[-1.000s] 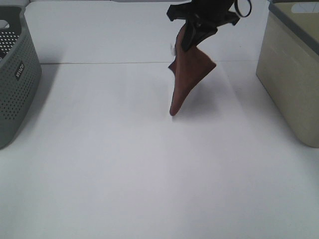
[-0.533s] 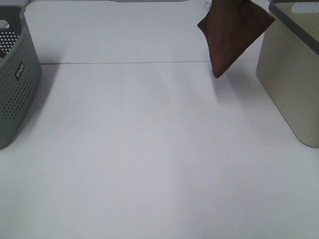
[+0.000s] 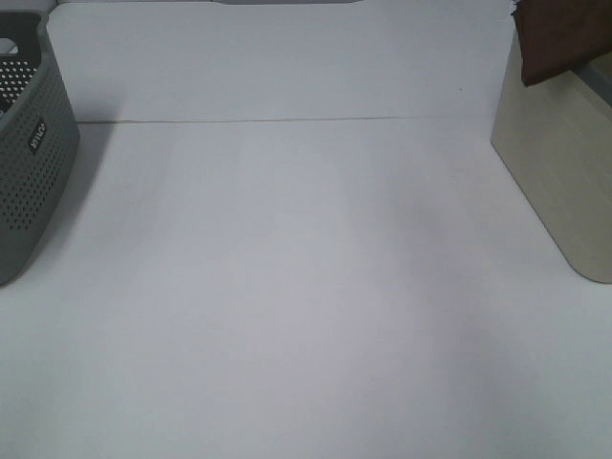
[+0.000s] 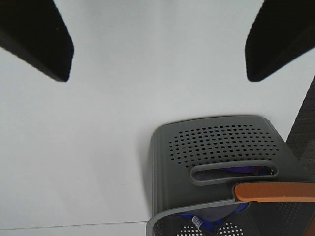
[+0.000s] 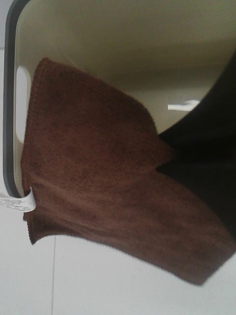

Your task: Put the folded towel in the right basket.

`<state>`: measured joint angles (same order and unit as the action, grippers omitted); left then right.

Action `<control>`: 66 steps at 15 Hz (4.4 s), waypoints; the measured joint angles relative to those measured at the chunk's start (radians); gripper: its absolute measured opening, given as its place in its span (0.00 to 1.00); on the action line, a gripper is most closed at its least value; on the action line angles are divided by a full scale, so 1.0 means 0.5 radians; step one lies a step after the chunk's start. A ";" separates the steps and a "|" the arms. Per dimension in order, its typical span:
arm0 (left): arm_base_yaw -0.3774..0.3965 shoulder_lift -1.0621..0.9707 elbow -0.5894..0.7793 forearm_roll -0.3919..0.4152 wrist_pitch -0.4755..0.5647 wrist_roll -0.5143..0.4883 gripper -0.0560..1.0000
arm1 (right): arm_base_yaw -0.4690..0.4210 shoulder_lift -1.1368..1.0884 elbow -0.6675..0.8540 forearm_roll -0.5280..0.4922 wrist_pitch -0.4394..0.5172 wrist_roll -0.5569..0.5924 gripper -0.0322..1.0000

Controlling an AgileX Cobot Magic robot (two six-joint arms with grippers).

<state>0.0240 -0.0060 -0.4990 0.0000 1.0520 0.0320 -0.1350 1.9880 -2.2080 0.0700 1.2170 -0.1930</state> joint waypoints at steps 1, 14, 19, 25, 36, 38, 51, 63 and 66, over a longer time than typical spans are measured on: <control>0.000 0.000 0.000 0.000 0.000 0.000 0.89 | -0.072 -0.002 0.000 -0.002 0.000 -0.018 0.07; 0.000 0.000 0.000 0.000 0.000 0.000 0.89 | -0.266 0.212 0.104 0.184 0.008 -0.004 0.80; 0.000 0.000 0.000 0.000 0.000 0.000 0.89 | -0.266 -0.022 0.104 0.344 0.006 0.026 0.96; 0.000 0.000 0.000 0.000 0.000 0.000 0.89 | -0.230 -0.542 0.576 0.478 -0.002 -0.014 0.96; 0.000 0.000 0.000 0.000 0.000 0.000 0.89 | -0.190 -1.962 2.236 0.358 -0.002 -0.068 0.96; 0.000 0.000 0.000 0.000 0.000 0.000 0.89 | -0.190 -2.212 2.414 0.360 -0.002 -0.068 0.96; 0.000 0.000 0.000 0.000 0.000 0.000 0.89 | 0.320 -3.982 3.496 -0.084 -0.198 0.180 0.96; 0.000 0.000 0.000 0.000 0.000 0.000 0.89 | 0.320 -3.982 3.498 -0.022 -0.210 0.180 0.96; 0.000 0.000 0.000 0.000 0.000 0.000 0.89 | 0.320 -3.982 3.500 -0.022 -0.210 0.180 0.96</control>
<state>0.0240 -0.0060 -0.4990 0.0000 1.0520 0.0320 0.0250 -0.0030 -0.4580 0.0590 1.1120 -0.1030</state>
